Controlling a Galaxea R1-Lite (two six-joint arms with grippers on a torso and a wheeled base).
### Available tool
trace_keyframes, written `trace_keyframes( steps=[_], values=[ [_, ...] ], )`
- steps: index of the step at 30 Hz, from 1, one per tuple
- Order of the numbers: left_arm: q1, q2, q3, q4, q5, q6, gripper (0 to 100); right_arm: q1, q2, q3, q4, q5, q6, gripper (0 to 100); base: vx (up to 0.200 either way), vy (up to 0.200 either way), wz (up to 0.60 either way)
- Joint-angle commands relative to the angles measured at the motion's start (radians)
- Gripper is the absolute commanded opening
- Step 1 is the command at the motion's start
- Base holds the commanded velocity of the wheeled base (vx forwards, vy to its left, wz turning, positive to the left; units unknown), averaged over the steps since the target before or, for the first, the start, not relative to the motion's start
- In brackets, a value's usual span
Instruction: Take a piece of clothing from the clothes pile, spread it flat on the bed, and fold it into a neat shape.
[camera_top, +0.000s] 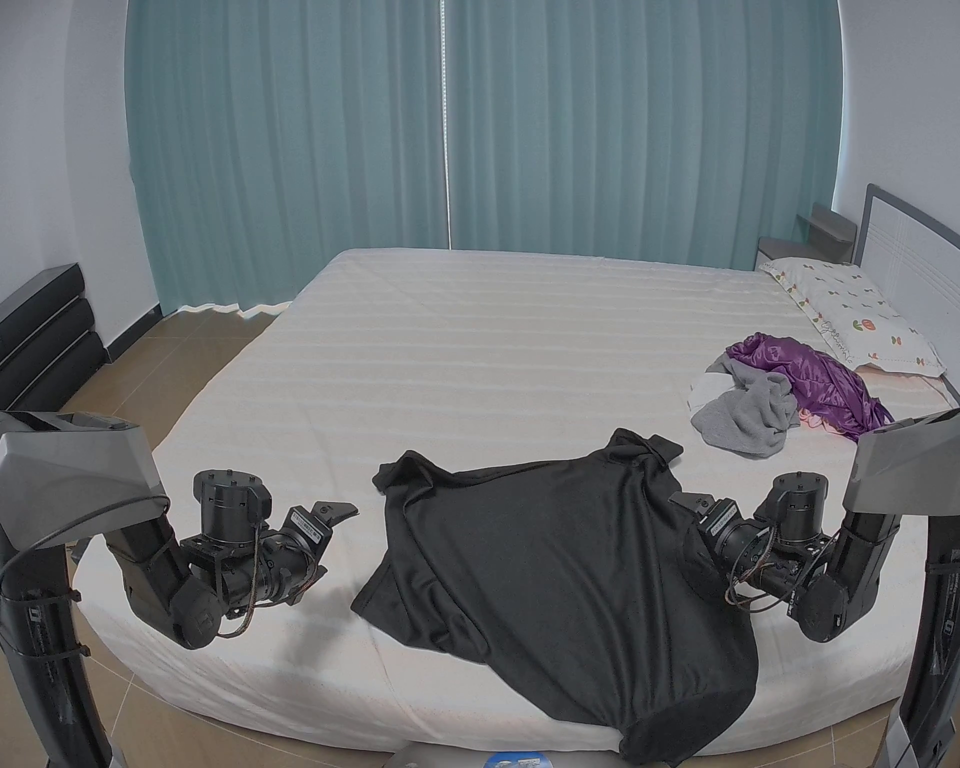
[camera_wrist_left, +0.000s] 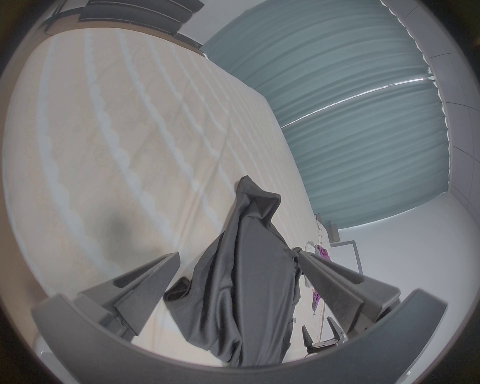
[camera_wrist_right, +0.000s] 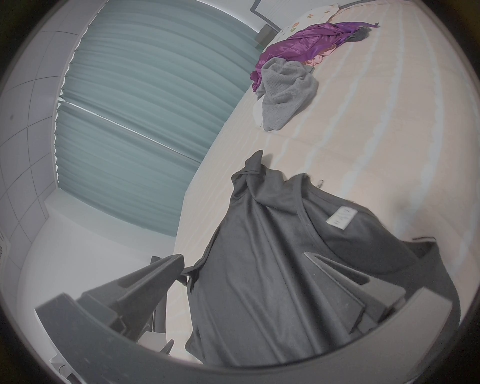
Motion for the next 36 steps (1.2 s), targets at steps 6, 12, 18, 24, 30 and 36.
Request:
trace_keyframes(
  steps=[6, 12, 18, 24, 30, 36],
  values=[
    [0.000, 0.008, 0.001, -0.002, 0.001, -0.004, 100, 0.003, 0.012, 0.010, -0.009, 0.000, -0.002, 100, 0.000, 0.000, 0.00],
    [0.000, 0.002, 0.001, -0.002, 0.001, -0.006, 100, 0.003, 0.009, 0.011, -0.009, 0.002, -0.002, 100, 0.000, -0.067, 0.00],
    [-0.016, 0.004, 0.001, -0.002, 0.004, -0.001, 100, 0.002, 0.012, 0.010, -0.009, 0.003, -0.003, 100, 0.000, -0.200, 0.00],
    [-0.016, 0.010, 0.005, -0.003, 0.013, 0.006, 100, 0.000, 0.018, 0.008, -0.009, 0.006, -0.003, 100, 0.000, -0.200, 0.00],
    [0.001, 0.015, -0.008, -0.011, 0.013, 0.008, 100, -0.003, 0.013, 0.010, -0.009, 0.003, -0.011, 100, 0.000, -0.033, 0.00],
    [-0.008, 0.015, 0.027, -0.011, 0.042, 0.032, 100, -0.001, 0.016, 0.013, -0.009, 0.000, -0.022, 100, 0.000, 0.000, 0.00]
  ],
)
